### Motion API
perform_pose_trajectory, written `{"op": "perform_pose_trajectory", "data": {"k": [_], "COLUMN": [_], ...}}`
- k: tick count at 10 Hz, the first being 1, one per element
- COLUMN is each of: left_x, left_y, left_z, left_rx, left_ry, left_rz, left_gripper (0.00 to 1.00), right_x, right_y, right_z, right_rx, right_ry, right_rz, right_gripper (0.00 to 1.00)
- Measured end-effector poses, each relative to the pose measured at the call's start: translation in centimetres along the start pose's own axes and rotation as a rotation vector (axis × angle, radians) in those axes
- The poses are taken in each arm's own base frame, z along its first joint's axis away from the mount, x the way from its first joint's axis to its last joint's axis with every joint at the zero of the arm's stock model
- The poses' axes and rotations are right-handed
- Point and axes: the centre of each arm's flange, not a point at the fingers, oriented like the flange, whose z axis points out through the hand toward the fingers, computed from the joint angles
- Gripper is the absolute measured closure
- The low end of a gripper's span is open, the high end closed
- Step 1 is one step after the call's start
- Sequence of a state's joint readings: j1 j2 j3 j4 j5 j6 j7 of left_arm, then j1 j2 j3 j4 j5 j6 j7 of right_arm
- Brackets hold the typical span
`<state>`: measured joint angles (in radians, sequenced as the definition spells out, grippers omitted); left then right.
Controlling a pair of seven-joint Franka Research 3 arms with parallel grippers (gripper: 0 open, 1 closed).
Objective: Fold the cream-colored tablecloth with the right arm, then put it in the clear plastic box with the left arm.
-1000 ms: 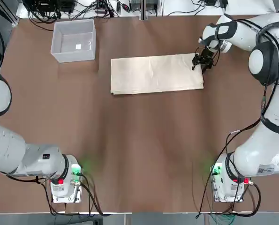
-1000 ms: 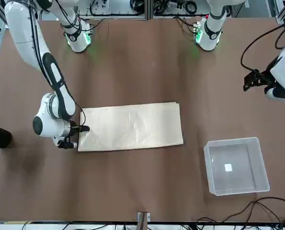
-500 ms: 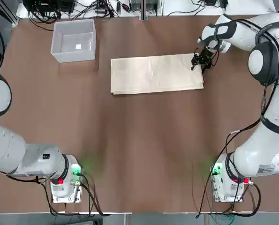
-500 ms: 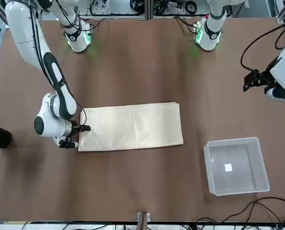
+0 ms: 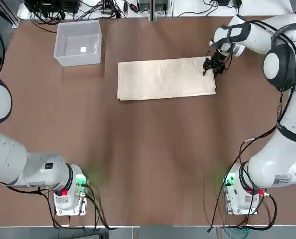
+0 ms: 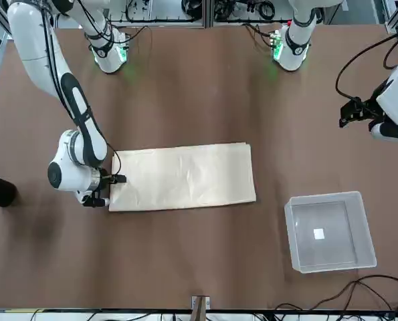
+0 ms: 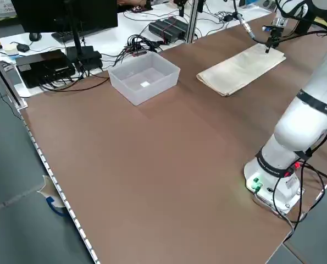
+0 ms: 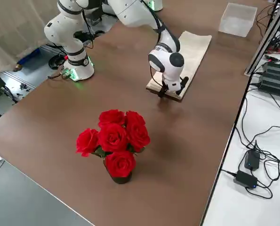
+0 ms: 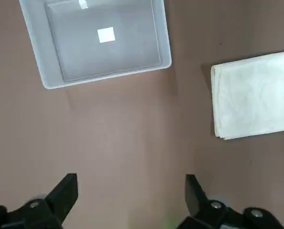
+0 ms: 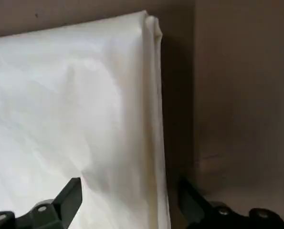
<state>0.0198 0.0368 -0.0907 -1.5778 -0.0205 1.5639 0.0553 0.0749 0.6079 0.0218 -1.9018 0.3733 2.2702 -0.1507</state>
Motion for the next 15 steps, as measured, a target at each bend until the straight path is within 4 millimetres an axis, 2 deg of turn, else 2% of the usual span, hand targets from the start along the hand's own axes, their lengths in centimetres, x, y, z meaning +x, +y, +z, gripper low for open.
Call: {"op": "perform_pose_trajectory", "data": {"k": [6,15], "left_x": [0.03,0.12], "left_y": [0.01,0.00], "left_z": [0.05,0.22], "left_rx": [0.000,-0.001], "left_ry": [-0.001,-0.004], "left_rz": [0.000,0.000], "left_gripper": [0.01,0.01], "right_x": [-0.17,-0.30], "right_y": [-0.19,-0.41], "right_z": [0.31,0.52], "right_rx": [-0.001,-0.001], "right_ry": [-0.003,-0.007], "right_rz": [-0.003,-0.006], "right_gripper": [0.10,0.18]}}
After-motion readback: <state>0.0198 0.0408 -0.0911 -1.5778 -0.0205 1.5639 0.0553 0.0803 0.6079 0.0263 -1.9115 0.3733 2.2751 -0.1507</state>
